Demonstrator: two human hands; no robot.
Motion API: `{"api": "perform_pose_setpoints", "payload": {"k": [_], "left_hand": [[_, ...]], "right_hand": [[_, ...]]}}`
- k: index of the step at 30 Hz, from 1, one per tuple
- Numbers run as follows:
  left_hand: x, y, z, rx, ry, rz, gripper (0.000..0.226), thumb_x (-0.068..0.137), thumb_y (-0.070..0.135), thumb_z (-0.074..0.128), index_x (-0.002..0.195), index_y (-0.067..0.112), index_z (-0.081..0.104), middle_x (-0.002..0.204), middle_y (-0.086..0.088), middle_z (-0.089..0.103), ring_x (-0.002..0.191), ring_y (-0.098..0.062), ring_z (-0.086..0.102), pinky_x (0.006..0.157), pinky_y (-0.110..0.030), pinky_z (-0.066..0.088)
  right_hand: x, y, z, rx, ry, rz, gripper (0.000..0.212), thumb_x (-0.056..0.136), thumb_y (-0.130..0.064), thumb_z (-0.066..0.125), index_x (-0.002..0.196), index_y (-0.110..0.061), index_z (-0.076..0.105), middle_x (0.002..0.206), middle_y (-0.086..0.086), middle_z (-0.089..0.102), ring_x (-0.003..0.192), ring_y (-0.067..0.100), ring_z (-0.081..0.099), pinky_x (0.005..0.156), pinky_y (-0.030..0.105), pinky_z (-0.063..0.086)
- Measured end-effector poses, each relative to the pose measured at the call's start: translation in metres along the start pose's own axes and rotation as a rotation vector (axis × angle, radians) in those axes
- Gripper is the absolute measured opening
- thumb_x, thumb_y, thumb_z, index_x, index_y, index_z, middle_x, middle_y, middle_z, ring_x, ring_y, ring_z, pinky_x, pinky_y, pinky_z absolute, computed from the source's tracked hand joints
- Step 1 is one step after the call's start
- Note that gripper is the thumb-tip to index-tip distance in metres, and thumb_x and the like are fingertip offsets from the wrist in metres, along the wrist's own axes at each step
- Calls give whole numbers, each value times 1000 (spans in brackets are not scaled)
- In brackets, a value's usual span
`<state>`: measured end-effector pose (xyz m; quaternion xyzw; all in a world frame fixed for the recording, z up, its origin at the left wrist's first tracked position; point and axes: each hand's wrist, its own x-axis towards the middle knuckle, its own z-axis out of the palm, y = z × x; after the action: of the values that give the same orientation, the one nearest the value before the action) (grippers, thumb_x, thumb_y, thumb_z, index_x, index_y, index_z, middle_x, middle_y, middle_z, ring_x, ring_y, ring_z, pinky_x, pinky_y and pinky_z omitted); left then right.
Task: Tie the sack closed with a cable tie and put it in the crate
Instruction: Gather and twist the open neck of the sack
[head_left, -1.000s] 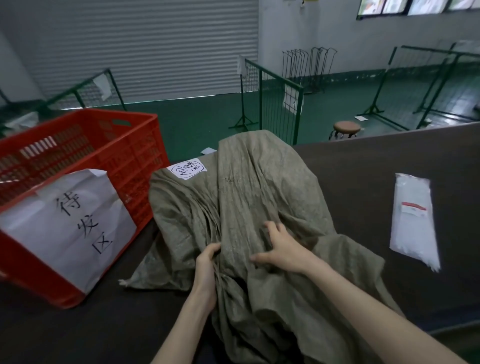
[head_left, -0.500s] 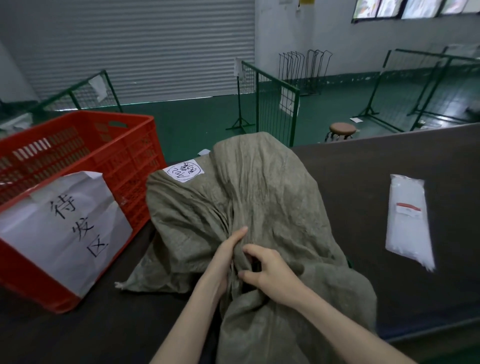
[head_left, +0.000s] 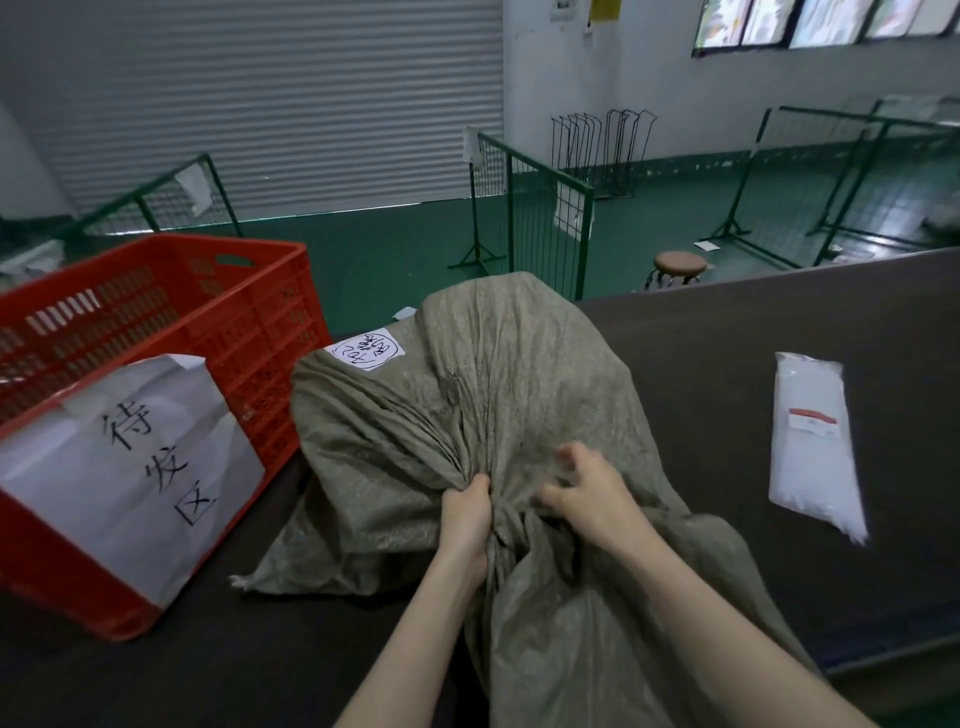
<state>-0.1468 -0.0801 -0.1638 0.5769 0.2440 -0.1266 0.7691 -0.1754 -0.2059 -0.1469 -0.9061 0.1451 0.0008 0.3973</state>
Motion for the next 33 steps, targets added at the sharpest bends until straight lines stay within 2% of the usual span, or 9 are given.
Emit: {"api": "perform_pose_setpoints", "payload": {"k": [3,7,14,16,19,21,26,30,33], "left_hand": [[2,-4,1,-11,-22,-23,25,90,2,49,107,-8,63,97,-20,69,81,-28,66,71,-33,55],[6,-7,-3,-15,-70,-75,27,87,10,55,105,-6,67,102,-24,71,88,-35,69,82,-44,57],[11,-4,-4,295,-219,33,67,80,65,40,110,10,65,107,-10,70,98,-20,62,87,-30,48],[5,2,-6,231,-335,-29,48,98,49,31,92,15,64,82,0,71,84,-17,61,73,-26,53],[14,5,-9,21,-430,-153,69,93,57,35,61,9,74,60,-6,70,59,-17,68,53,-21,54],[12,12,-8,-32,-429,-163,67,87,60,45,57,6,72,55,-11,66,48,-18,65,48,-21,53],[3,19,-10,27,-460,-217,26,83,20,60,61,5,60,49,-10,59,37,-19,58,39,-21,48],[15,9,-4,25,-307,-150,14,78,1,48,64,4,49,47,-13,54,39,-24,57,48,-30,55],[14,8,4,-59,-265,-88,17,78,-5,44,83,-5,60,65,-17,61,51,-25,63,56,-35,58]], "right_hand": [[-2,5,14,142,-105,100,50,78,-25,69,124,-11,55,120,7,62,113,23,57,88,27,42],[-6,2,21,294,-24,92,37,68,-16,70,104,-15,66,98,6,71,95,23,66,87,39,53],[-16,-20,25,398,-19,-96,26,67,-2,66,86,-20,67,76,2,70,70,13,62,70,30,48],[-17,-27,24,402,-47,-142,22,65,-8,66,85,-18,67,73,10,67,67,13,58,67,31,46],[-20,-32,18,333,-142,-199,22,66,-13,66,88,-16,68,79,16,69,69,15,58,69,34,48],[-23,-32,14,242,-206,-260,20,71,-8,64,89,-14,68,74,8,66,69,12,56,69,32,45],[-34,-35,-7,105,-383,-282,24,77,-5,56,93,-13,72,83,0,72,76,7,64,74,23,48],[-25,-35,-30,181,-223,-164,22,78,-2,59,85,-14,76,77,5,74,66,8,63,68,26,52],[-17,-30,-35,75,50,-170,19,77,-9,67,95,-13,72,87,3,70,84,16,66,79,28,51]]}}
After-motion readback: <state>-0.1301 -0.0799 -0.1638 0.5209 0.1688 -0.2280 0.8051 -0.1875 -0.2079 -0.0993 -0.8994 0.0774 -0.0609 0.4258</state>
